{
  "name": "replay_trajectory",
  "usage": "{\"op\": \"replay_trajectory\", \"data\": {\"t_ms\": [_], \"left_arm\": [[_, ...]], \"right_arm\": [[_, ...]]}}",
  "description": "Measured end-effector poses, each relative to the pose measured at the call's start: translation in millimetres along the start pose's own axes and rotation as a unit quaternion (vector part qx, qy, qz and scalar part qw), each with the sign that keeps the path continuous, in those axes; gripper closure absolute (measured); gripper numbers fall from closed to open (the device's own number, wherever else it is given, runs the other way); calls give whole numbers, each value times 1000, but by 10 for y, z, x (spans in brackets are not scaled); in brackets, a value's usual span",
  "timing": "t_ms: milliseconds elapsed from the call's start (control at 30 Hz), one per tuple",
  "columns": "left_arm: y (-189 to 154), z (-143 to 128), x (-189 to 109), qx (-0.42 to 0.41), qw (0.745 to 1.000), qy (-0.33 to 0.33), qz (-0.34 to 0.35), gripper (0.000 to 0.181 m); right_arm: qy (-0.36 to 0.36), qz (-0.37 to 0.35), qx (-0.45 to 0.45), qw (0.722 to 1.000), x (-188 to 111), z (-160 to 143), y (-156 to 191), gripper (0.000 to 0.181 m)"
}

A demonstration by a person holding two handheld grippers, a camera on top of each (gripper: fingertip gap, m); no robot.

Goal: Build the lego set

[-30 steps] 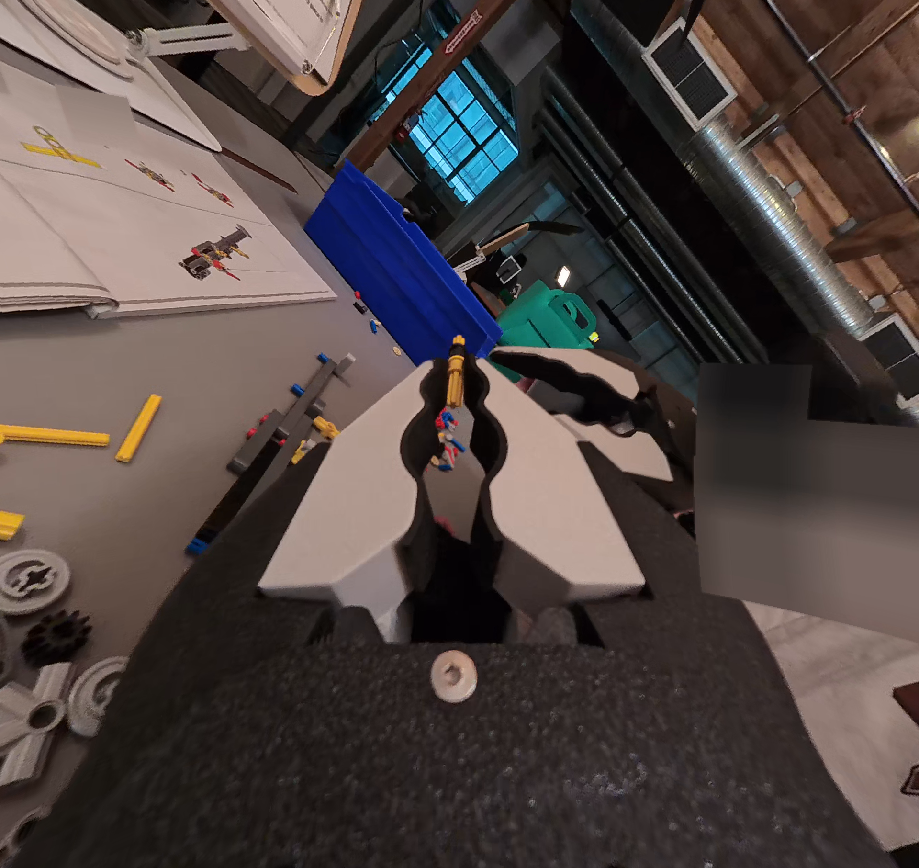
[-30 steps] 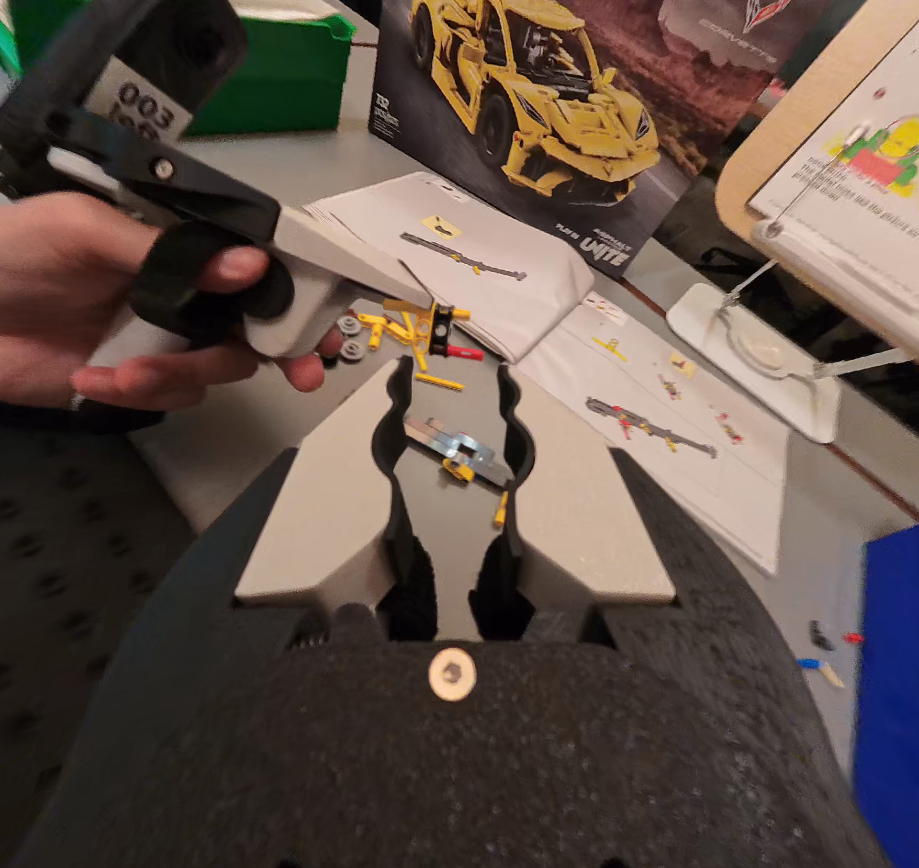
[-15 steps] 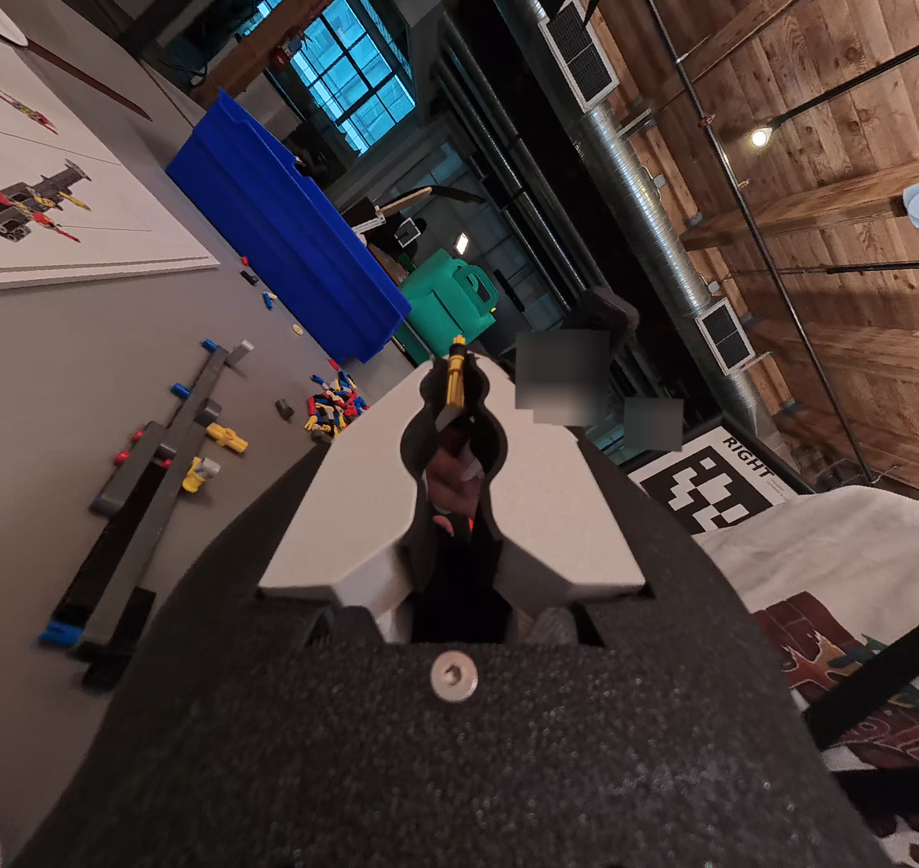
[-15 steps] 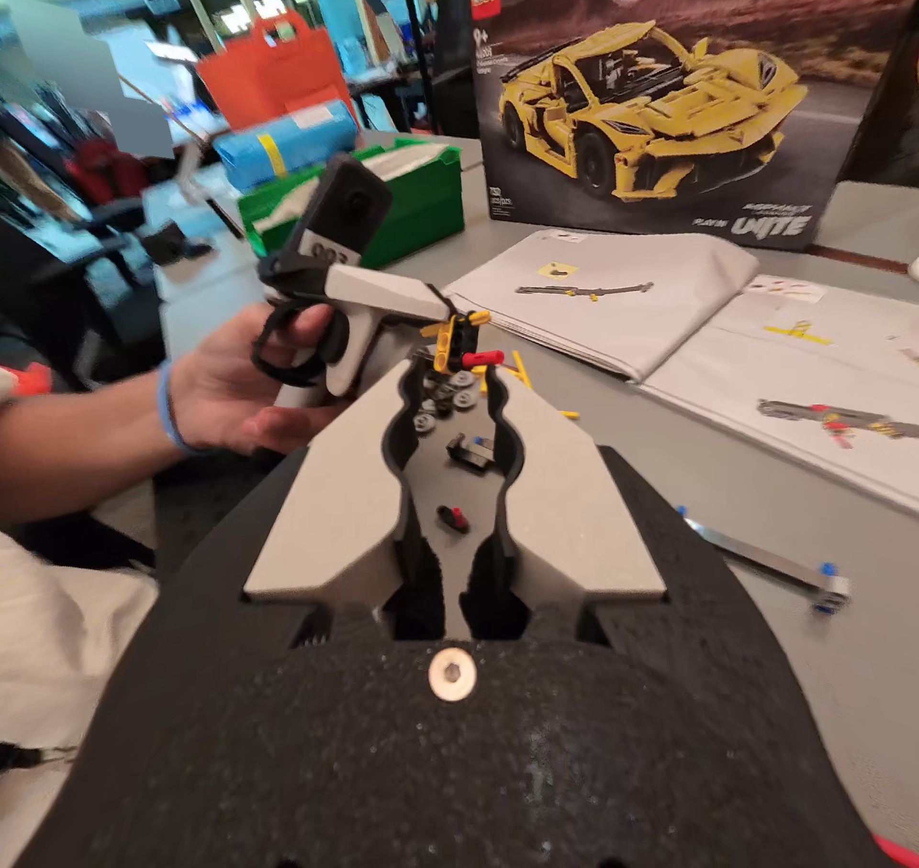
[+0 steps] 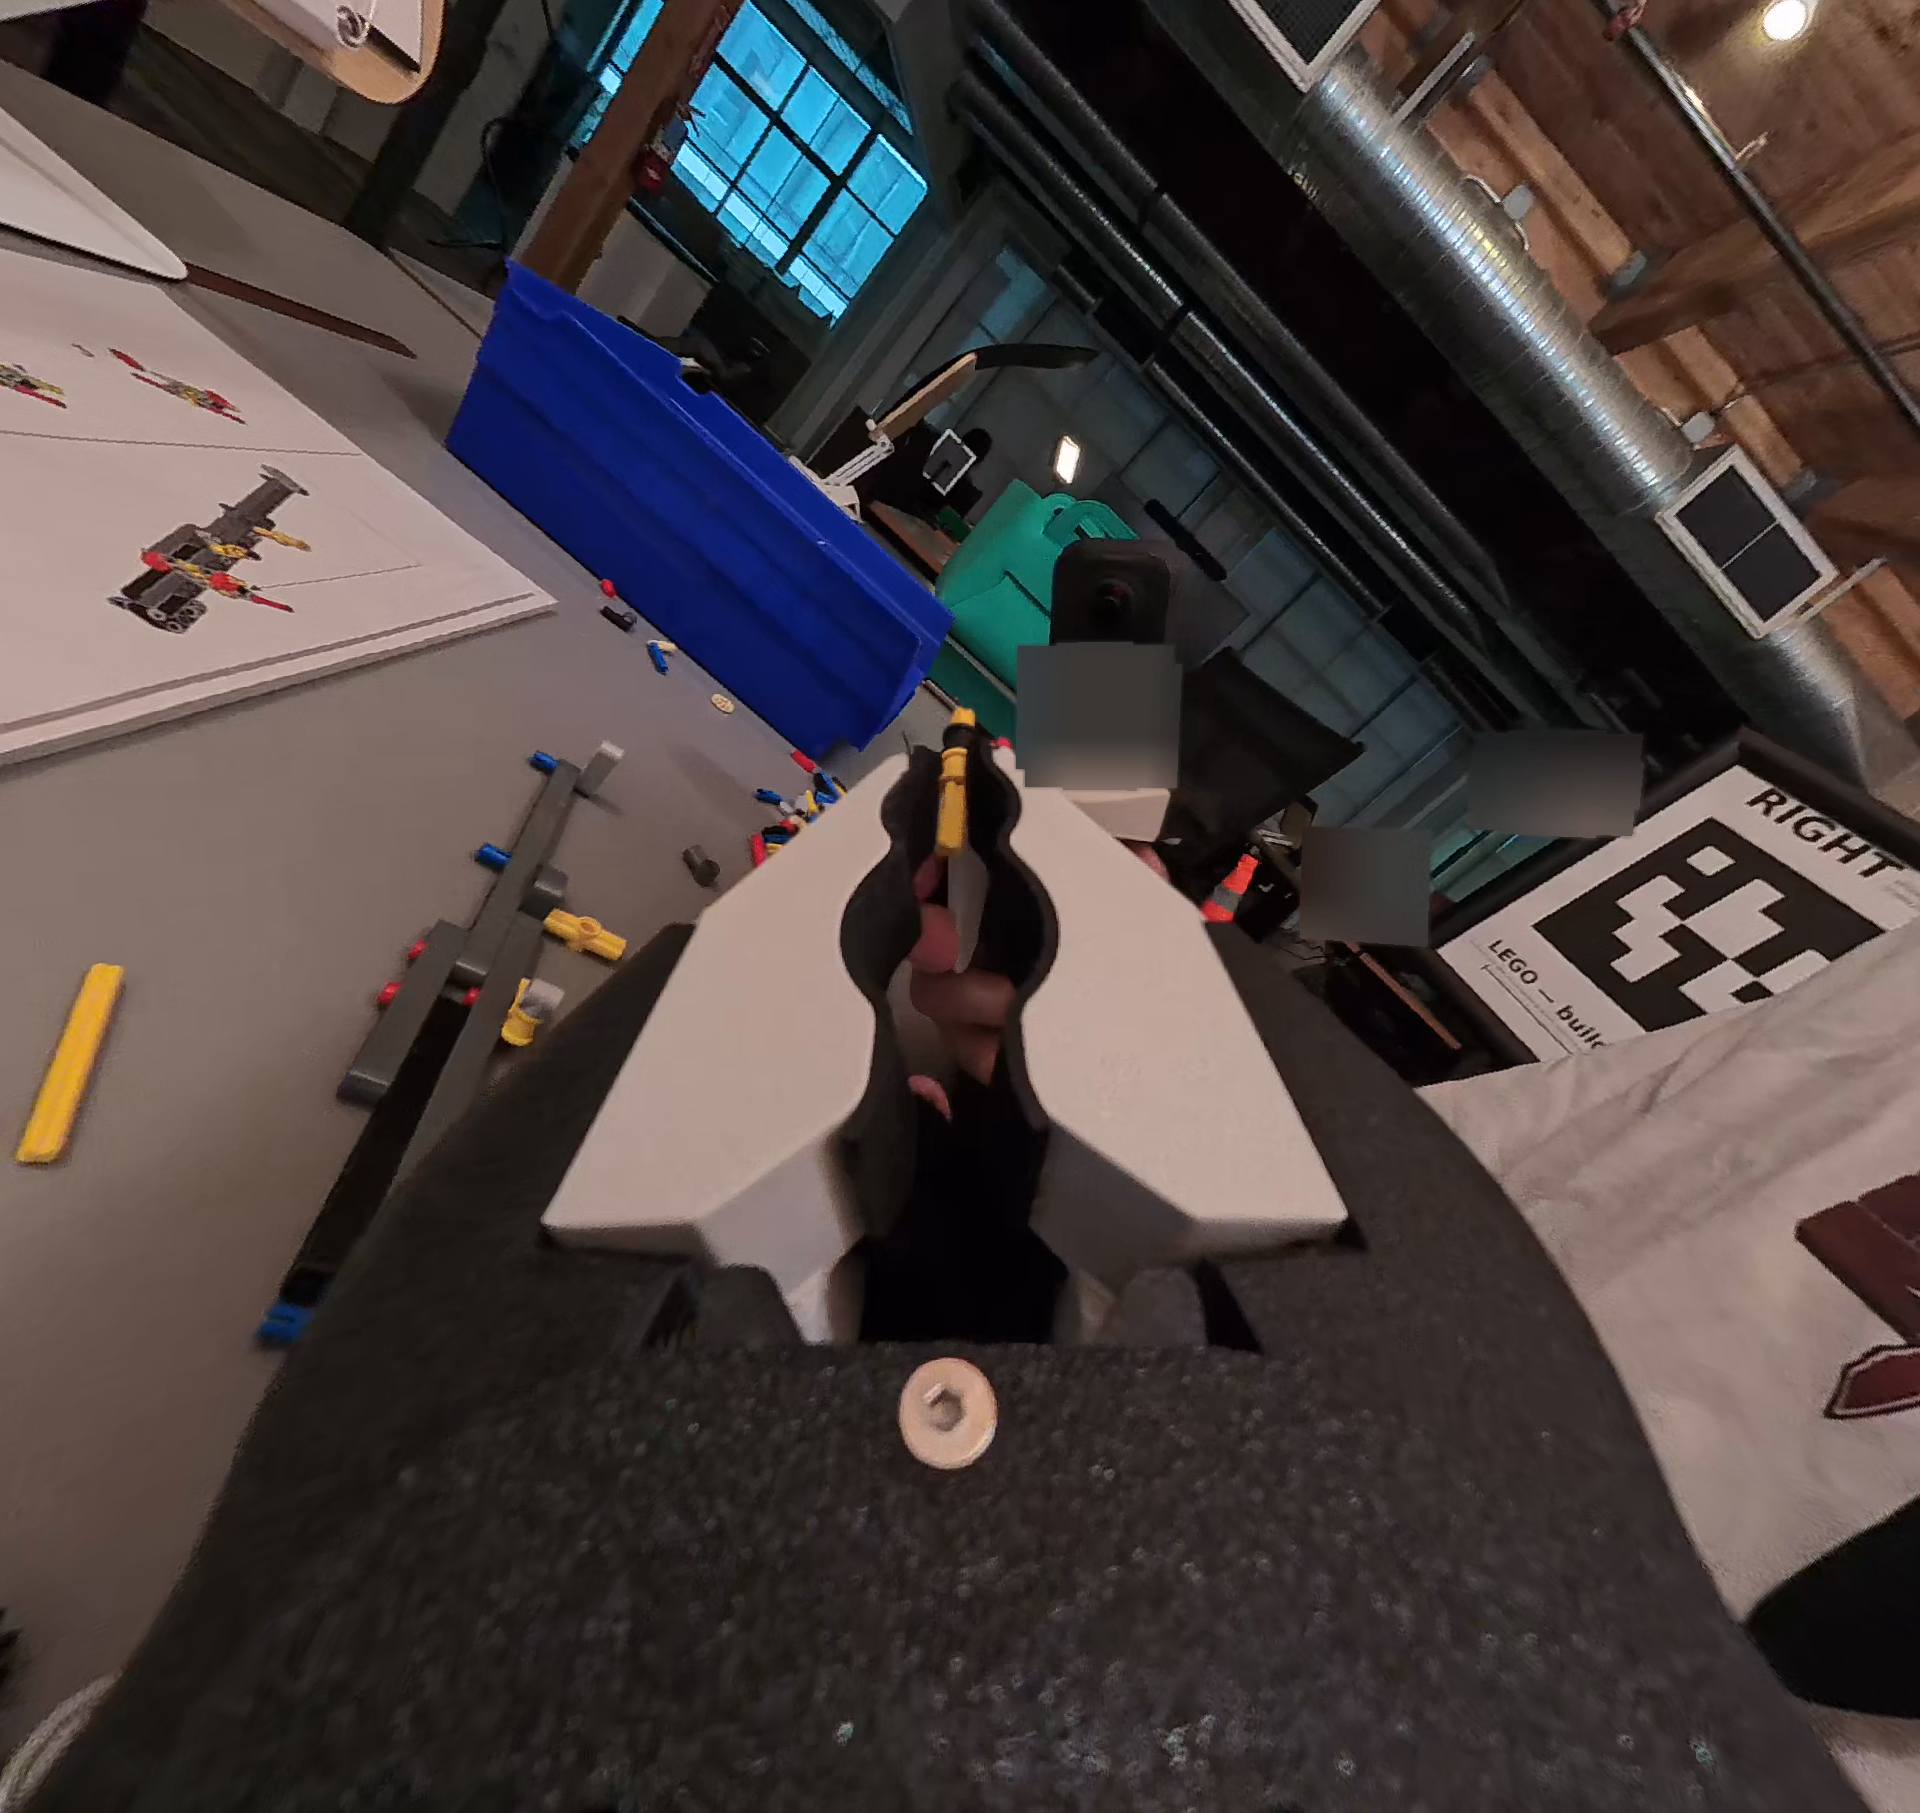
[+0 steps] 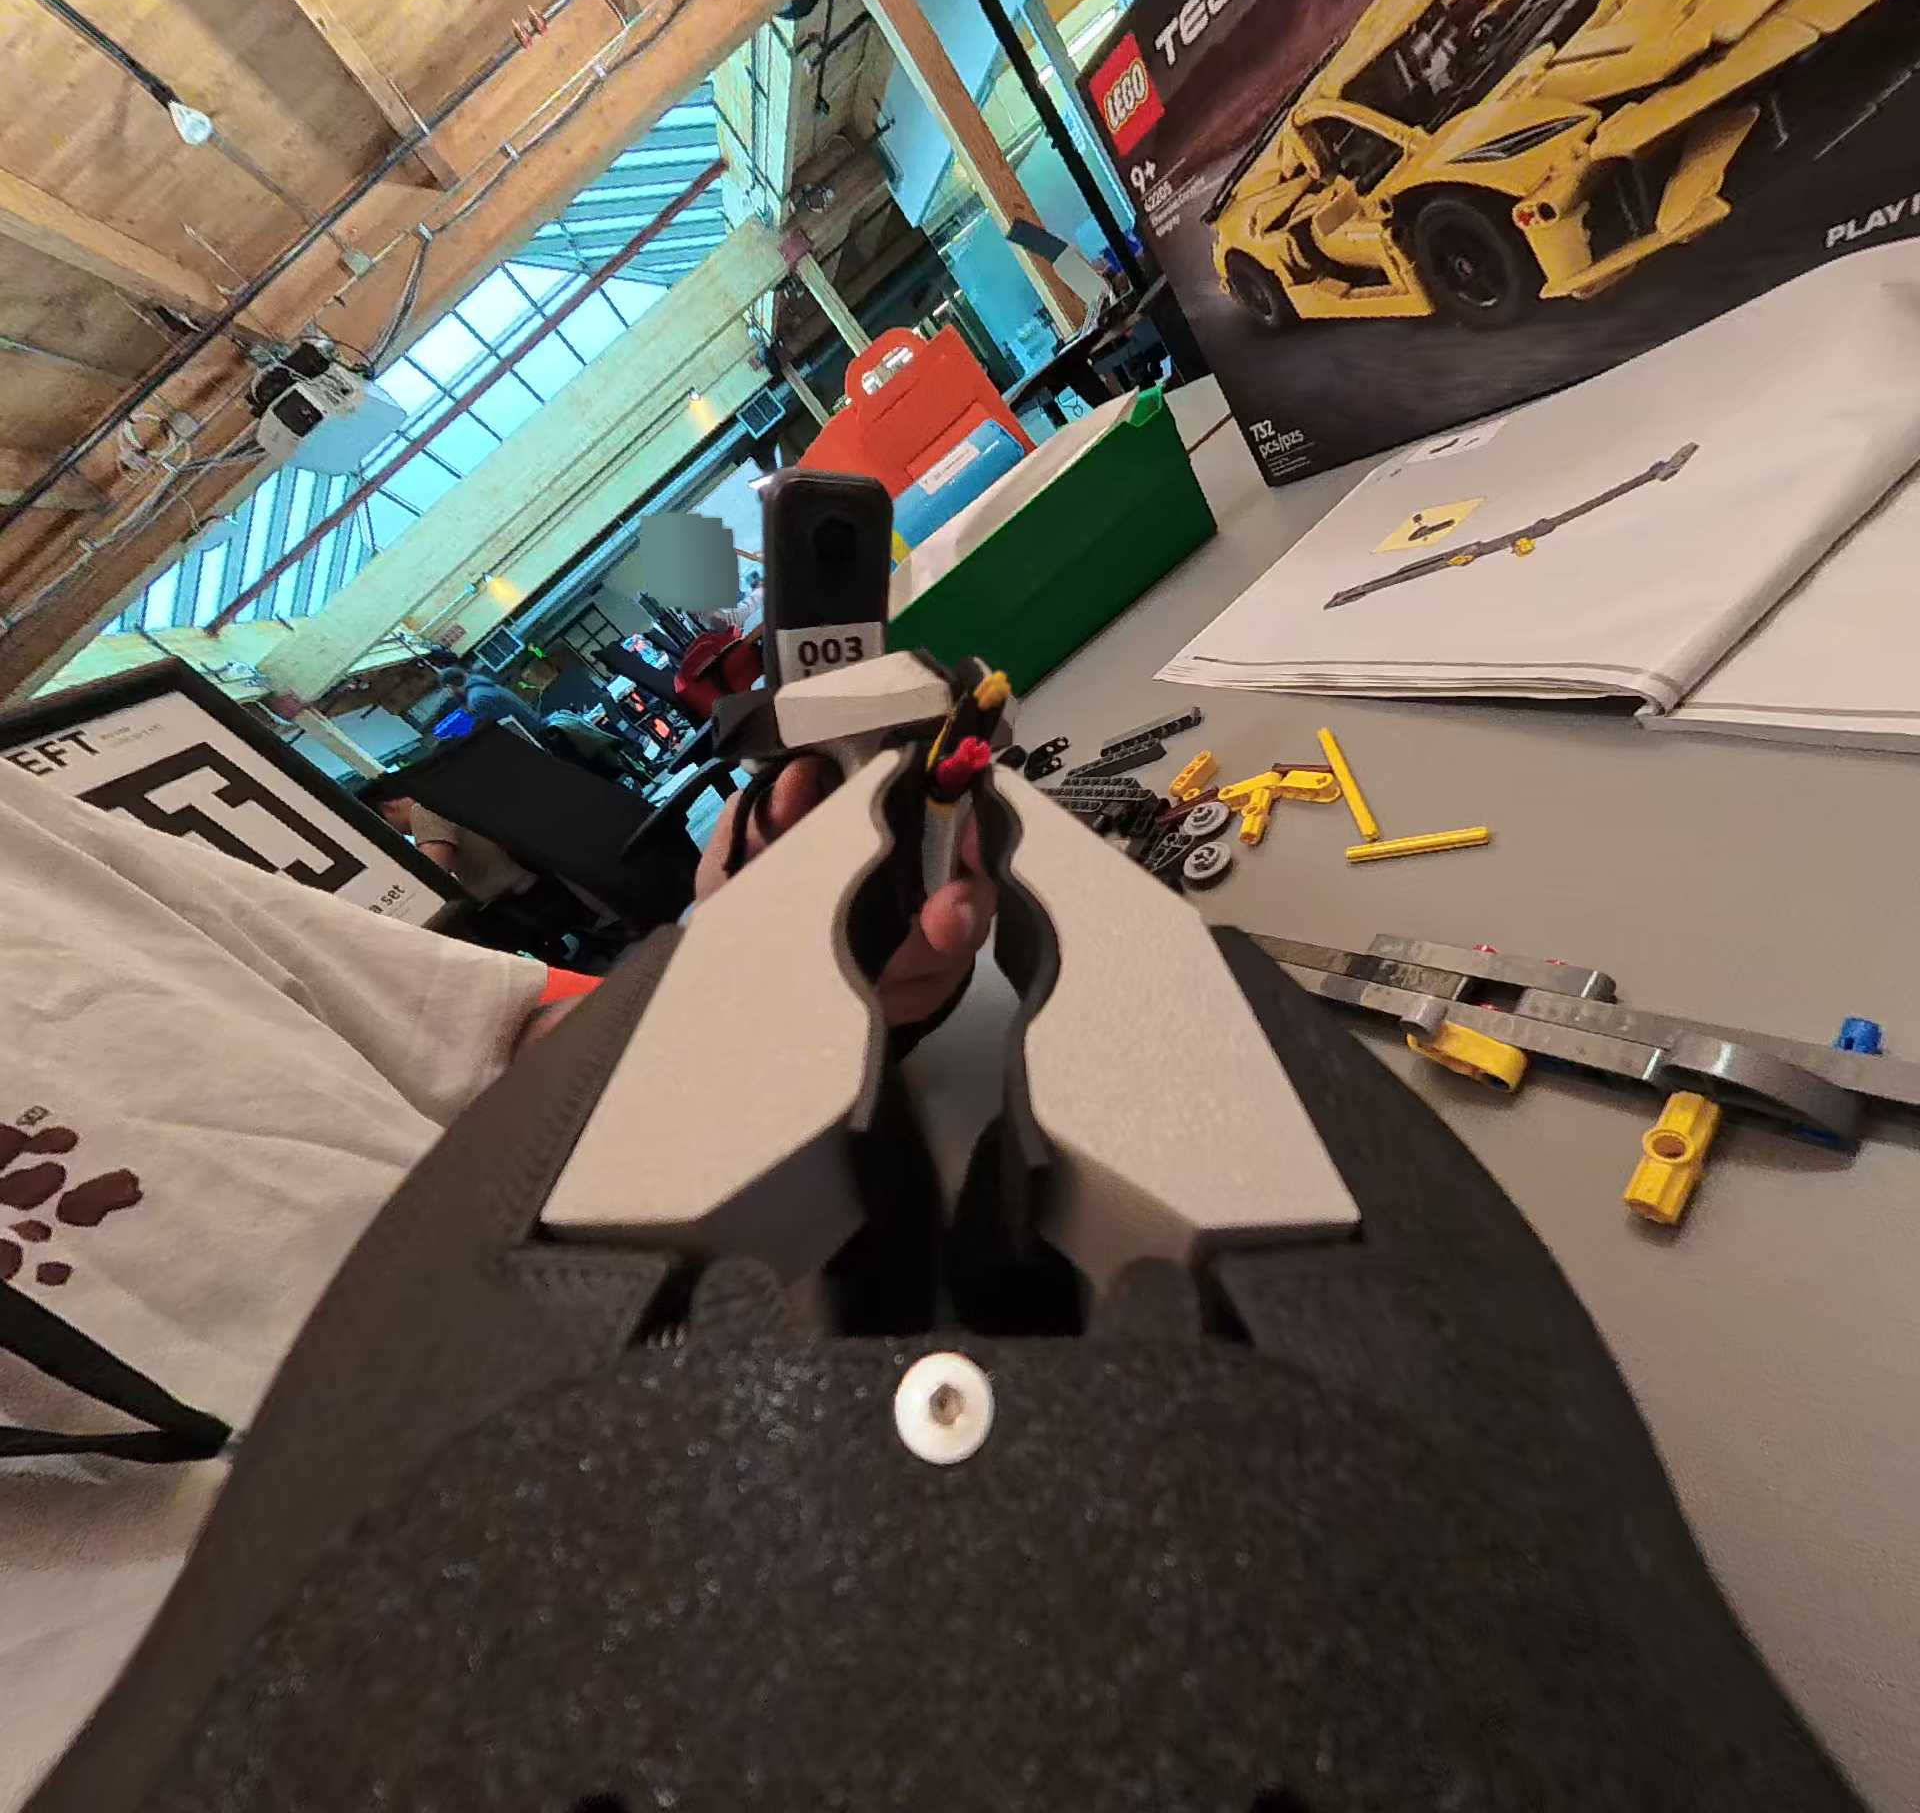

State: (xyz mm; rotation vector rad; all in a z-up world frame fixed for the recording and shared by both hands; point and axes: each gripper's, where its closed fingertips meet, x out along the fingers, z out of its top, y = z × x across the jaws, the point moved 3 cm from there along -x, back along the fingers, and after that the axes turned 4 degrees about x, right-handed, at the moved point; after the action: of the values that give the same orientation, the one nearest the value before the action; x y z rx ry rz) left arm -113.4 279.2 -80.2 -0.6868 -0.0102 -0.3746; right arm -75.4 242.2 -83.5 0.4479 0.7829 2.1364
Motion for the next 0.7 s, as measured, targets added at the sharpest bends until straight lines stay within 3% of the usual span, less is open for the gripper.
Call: {"op": "replay_trajectory", "data": {"t_ms": [167, 300, 433, 533, 633, 700], "left_arm": [[23, -15, -5, 31, 999, 8, 21, 177], [-22, -6, 0, 97, 994, 19, 40, 180], [-70, -13, -1, 97, 994, 41, 14, 181], [-53, 23, 4, 91, 995, 50, 9, 181], [17, 8, 34, 88, 994, 64, 20, 180], [138, 93, -24, 106, 991, 57, 58, 179]], "right_arm": [[19, -30, -26, 999, 11, -53, -44, 175], [23, 4, 24, 999, 9, -72, -28, 175], [51, 16, 14, 998, 3, -115, -33, 167], [55, 15, -20, 998, -25, -97, -42, 181], [49, -1, -31, 998, -34, -59, -101, 181], [35, -62, -49, 996, -86, -8, -266, 181]]}}
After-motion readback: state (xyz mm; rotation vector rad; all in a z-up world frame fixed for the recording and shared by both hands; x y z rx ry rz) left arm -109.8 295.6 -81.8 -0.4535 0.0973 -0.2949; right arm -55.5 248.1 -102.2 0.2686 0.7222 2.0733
